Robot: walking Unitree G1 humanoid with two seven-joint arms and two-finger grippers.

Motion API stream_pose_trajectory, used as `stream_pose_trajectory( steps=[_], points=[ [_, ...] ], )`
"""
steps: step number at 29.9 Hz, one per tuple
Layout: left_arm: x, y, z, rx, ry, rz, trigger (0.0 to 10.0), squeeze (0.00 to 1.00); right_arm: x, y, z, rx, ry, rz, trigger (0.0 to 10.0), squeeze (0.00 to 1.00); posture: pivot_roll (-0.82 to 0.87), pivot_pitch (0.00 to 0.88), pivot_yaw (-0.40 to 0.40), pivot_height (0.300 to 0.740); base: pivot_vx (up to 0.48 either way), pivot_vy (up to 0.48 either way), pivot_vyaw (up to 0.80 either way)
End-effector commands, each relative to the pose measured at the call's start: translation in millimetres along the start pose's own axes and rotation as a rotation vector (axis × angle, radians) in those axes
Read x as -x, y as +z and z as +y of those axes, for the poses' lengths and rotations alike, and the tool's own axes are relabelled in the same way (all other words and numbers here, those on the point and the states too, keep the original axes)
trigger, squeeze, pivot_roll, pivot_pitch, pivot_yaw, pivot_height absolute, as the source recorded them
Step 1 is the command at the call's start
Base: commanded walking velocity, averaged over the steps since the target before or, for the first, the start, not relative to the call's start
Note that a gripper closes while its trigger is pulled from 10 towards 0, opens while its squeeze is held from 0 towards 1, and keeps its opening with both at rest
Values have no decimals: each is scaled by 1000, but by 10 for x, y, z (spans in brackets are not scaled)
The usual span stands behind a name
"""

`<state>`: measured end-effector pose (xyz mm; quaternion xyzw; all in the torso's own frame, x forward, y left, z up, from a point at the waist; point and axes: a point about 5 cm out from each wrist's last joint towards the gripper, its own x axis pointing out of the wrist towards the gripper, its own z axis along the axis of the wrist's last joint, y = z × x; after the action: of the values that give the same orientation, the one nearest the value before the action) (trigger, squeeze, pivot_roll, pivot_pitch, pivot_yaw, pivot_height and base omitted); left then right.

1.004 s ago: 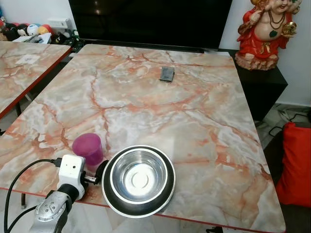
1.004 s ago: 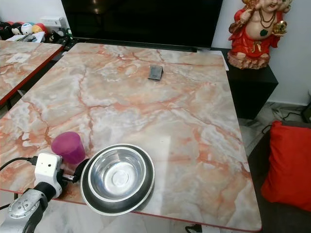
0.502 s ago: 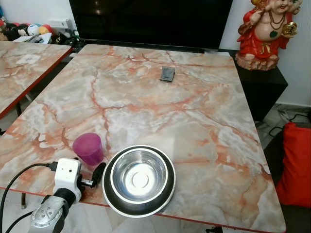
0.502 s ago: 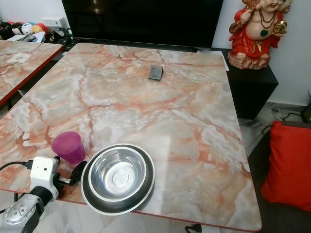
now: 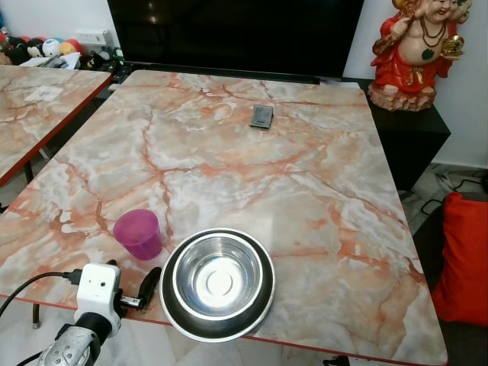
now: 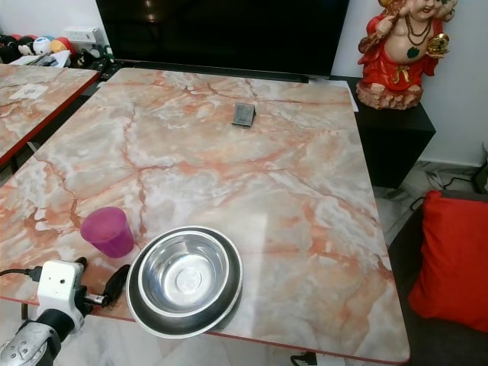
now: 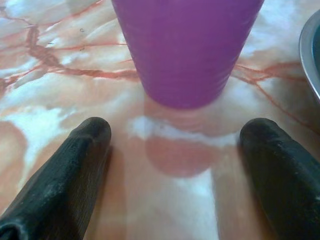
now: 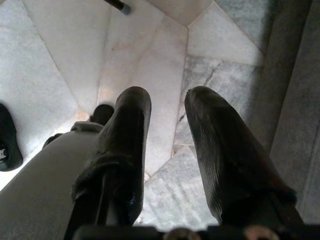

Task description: Setting the table

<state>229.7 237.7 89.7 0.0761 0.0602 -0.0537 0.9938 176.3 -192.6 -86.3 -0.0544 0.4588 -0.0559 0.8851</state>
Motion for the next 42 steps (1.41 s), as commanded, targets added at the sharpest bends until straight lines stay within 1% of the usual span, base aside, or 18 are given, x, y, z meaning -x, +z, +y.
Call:
stream_pose_trajectory(
  steps=[1, 6, 7, 15, 19, 20, 22, 23, 24, 25, 27, 29, 30, 31, 35, 36, 39, 42],
  points=[
    [65, -4, 1, -2, 14, 8, 10000, 0, 5, -38, -13, 11, 0, 16, 10000, 0, 52, 117, -35, 740, 0, 0, 0],
    [179, 41, -27, 4, 36, -11, 10000, 0, 4, -33, -17, 15, 1, 16, 10000, 0, 65, 116, -39, 740, 0, 0, 0],
    [242, 40, -29, 5, 45, -10, 10000, 0, 4, -32, -18, 17, 3, 16, 10000, 0, 65, 116, -39, 740, 0, 0, 0],
    [466, -6, 1, 2, 88, 9, 10000, 0, 2, -27, -16, 21, 6, 15, 10000, 0, 80, 115, -38, 740, 0, 0, 0],
    [697, -65, 66, -32, 198, 36, 10000, 0, 2, -26, -14, 20, 7, 15, 10000, 0, 86, 114, -34, 740, 0, 0, 0],
    [747, -87, 123, -49, 265, 43, 10000, 0, 2, -25, -13, 20, 7, 15, 10000, 0, 92, 114, -33, 740, 0, 0, 0],
    [784, -134, 188, -49, 338, 65, 10000, 0, 2, -24, -13, 20, 7, 15, 10000, 0, 92, 114, -33, 740, 0, 0, 0],
    [822, -185, 290, -61, 439, 80, 10000, 0, 2, -25, -10, 20, 8, 16, 10000, 0, 98, 111, -33, 740, 0, 0, 0],
    [822, -185, 290, -61, 439, 80, 10000, 0, 2, -25, -10, 20, 8, 16, 10000, 0, 98, 111, -33, 740, 0, 0, 0],
    [859, -242, 410, -29, 556, 101, 10000, 0, 2, -26, -9, 21, 9, 16, 10000, 0, 98, 111, -33, 740, 0, 0, 0],
    [890, -279, 510, -1, 646, 107, 10000, 0, 3, -29, -5, 21, 10, 17, 10000, 0, 101, 105, -32, 740, 0, 0, 0],
    [939, -305, 618, -36, 736, 135, 10000, 0, 4, -34, 0, 18, 9, 18, 10000, 0, 98, 104, -26, 740, 0, 0, 0],
    [939, -305, 618, -36, 736, 135, 10000, 0, 4, -34, 0, 18, 9, 18, 10000, 0, 98, 104, -26, 740, 0, 0, 0],
    [992, -341, 691, -78, 801, 173, 10000, 0, 5, -37, 2, 14, 8, 18, 10000, 0, 95, 104, -23, 740, 0, 0, 0],
    [1101, -484, 778, -149, 911, 290, 10000, 0, 6, -42, 10, 11, 7, 19, 10000, 0, 95, 103, -18, 740, 0, 0, 0],
    [1101, -484, 778, -149, 911, 290, 10000, 0, 6, -42, 10, 11, 7, 19, 10000, 0, 95, 103, -18, 740, 0, 0, 0],
    [1089, -795, 775, -169, 913, 447, 10000, 0, 7, -46, 22, 7, 6, 21, 10000, 0, 85, 98, -14, 740, 0, 0, 0],
    [1065, -892, 758, -177, 890, 492, 10000, 0, 8, -48, 26, 4, 5, 21, 10000, 0, 78, 95, -10, 740, 0, 0, 0]
  ],
)
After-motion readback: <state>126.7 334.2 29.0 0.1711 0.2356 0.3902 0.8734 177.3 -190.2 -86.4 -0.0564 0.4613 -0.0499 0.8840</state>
